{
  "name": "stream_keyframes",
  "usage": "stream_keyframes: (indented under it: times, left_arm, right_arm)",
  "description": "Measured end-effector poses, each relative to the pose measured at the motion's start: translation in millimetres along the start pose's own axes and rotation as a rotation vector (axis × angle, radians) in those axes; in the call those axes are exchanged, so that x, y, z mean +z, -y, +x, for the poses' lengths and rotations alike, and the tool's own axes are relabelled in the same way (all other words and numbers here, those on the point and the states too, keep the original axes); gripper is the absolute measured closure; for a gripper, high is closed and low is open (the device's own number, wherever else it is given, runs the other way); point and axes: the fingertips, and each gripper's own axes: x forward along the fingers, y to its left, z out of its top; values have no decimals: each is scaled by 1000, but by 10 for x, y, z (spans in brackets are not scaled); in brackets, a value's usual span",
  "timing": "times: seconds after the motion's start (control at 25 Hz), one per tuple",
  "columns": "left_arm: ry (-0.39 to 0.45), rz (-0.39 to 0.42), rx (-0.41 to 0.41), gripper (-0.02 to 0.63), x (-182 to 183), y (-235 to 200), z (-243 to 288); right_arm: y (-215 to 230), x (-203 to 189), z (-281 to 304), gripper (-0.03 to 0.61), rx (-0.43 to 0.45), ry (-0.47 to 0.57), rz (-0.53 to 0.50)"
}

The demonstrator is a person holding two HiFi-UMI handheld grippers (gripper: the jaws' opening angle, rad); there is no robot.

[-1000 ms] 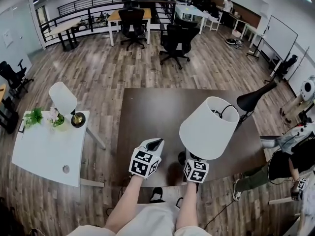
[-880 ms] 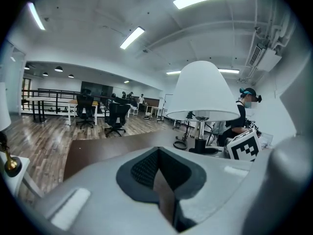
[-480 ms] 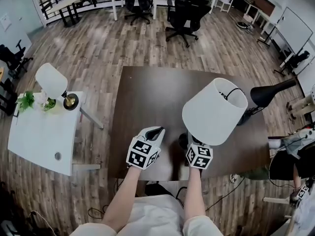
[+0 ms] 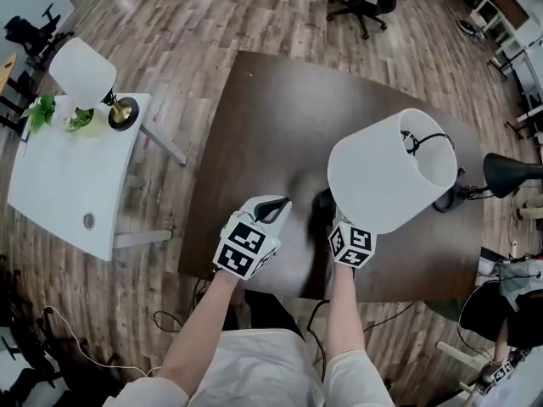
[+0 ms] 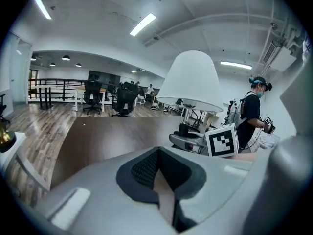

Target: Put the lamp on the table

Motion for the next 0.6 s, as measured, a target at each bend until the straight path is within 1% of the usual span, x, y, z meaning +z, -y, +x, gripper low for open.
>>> stream_keyframes:
  times: [0.16,0.4,0.6]
  left_arm:
    - [7,-24,15,611,-52,-56,26]
    - [28,-51,28,611,-106,-90,58]
    - [27,-44,35,611,-168,-105,40]
  right_arm:
    - [-44,-123,79,407,2,0,-36]
    - [-98,-321,123,407,9,-7,-48]
    - [-194,-304,126,408,16,19,-104]
